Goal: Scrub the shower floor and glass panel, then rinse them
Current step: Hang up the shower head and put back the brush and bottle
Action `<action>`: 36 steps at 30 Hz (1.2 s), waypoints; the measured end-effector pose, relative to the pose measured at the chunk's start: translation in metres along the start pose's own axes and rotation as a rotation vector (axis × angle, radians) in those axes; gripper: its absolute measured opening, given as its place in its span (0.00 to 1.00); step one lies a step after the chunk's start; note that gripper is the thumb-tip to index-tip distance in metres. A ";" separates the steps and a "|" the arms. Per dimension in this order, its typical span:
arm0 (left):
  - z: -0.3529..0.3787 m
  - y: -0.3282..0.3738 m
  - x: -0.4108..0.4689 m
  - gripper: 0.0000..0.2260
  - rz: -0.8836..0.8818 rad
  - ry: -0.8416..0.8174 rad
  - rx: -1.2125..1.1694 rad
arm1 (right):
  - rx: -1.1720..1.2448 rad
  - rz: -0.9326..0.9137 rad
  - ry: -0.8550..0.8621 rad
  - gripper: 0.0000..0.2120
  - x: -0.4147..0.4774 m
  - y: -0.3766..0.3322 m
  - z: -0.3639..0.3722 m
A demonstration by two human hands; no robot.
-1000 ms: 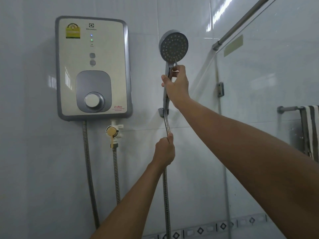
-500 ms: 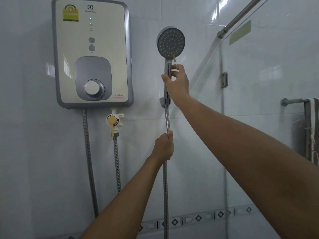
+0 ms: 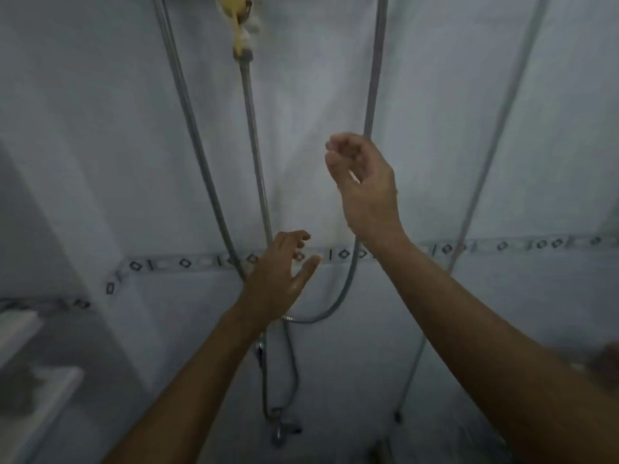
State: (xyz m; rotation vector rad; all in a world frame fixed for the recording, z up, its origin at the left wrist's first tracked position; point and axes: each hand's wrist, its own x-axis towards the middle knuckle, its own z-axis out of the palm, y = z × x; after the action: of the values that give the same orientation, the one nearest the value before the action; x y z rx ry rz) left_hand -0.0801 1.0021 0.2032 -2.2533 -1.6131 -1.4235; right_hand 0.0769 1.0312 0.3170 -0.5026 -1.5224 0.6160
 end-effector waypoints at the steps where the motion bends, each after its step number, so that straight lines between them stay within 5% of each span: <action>1: 0.012 -0.024 -0.047 0.17 -0.095 -0.048 -0.038 | 0.007 0.113 -0.052 0.10 -0.045 0.032 0.009; 10: 0.106 -0.131 -0.368 0.08 -0.580 -0.300 -0.053 | -0.106 0.827 -0.433 0.08 -0.400 0.221 0.020; 20: 0.271 -0.266 -0.676 0.12 -1.166 -0.669 0.047 | -0.230 1.523 -0.566 0.12 -0.794 0.405 0.061; 29: 0.388 -0.373 -0.894 0.30 -1.457 -0.777 0.205 | -0.630 1.776 -0.601 0.12 -1.058 0.563 0.095; 36: 0.420 -0.395 -0.960 0.20 -1.480 -0.626 0.033 | -0.727 1.910 -0.483 0.19 -1.146 0.611 0.107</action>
State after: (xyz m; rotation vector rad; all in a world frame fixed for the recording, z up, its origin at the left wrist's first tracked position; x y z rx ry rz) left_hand -0.1537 0.6848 -0.8679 -1.2774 -3.7841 -0.5145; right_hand -0.0098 0.7371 -0.9494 -2.6061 -1.2369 1.6453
